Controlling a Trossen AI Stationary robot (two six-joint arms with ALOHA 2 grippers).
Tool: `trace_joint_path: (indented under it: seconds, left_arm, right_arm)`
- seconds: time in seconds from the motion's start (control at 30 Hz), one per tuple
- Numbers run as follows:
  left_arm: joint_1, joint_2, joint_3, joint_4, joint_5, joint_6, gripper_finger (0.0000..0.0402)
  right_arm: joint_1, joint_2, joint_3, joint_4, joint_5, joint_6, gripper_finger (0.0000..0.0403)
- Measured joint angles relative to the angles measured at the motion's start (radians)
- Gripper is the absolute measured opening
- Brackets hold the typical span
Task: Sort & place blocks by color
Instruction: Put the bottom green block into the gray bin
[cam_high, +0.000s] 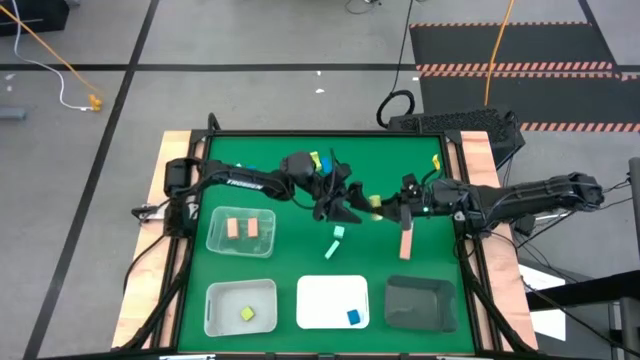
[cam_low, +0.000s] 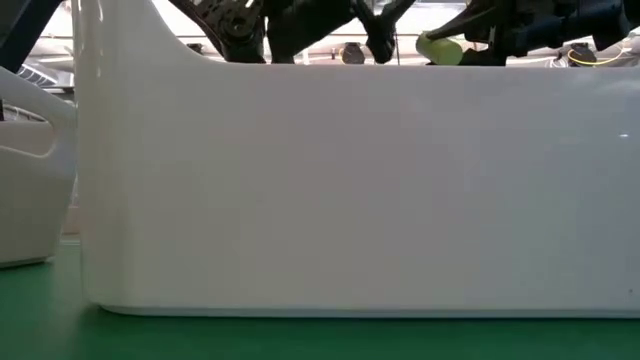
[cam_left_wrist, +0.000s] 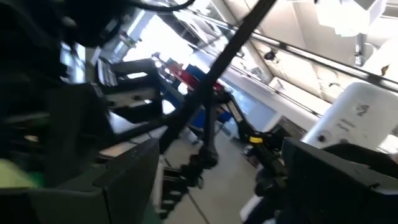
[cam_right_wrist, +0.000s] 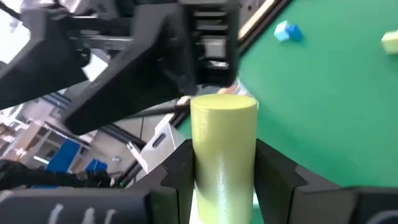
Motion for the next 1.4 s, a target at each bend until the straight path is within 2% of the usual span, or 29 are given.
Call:
trace_joint_path:
  seconds: [0.2, 0.37, 0.47, 0.6, 0.8, 1.07, 1.23, 1.4]
  left_arm:
    - [0.108, -0.002, 0.000, 0.000, -0.014, 0.016, 0.0337]
    - [0.161, -0.002, 0.000, -0.015, -0.132, 0.137, 0.0337]
    - [0.164, -0.002, 0.000, -0.025, -0.207, 0.214, 0.0337]
    - [0.159, -0.002, 0.000, -0.033, -0.227, 0.252, 0.0337]
    - [0.164, -0.002, 0.000, -0.037, -0.272, 0.284, 0.0337]
    - [0.164, -0.003, 0.000, -0.097, -0.394, 0.448, 0.0337]
    - [0.162, -0.003, 0.000, -0.129, -0.405, 0.472, 0.0337]
    - [0.157, -0.003, 0.000, -0.144, -0.404, 0.445, 0.0337]
  right_arm:
    - [-0.073, -0.027, 0.000, 0.004, 0.004, -0.024, 0.0111]
    - [-0.121, -0.008, 0.001, 0.037, 0.007, -0.042, 0.0111]
    - [-0.148, 0.016, 0.001, 0.101, 0.009, -0.069, 0.0111]
    - [-0.195, 0.033, 0.001, 0.172, 0.004, -0.148, 0.0111]
    - [-0.269, 0.034, 0.001, 0.197, 0.003, -0.205, 0.0111]
    - [-0.309, 0.050, 0.001, 0.223, -0.009, -0.380, 0.0111]
    - [-0.345, 0.073, 0.001, 0.297, -0.076, -0.465, 0.0111]
    - [-0.353, 0.129, 0.001, 0.312, -0.093, -0.519, 0.0111]
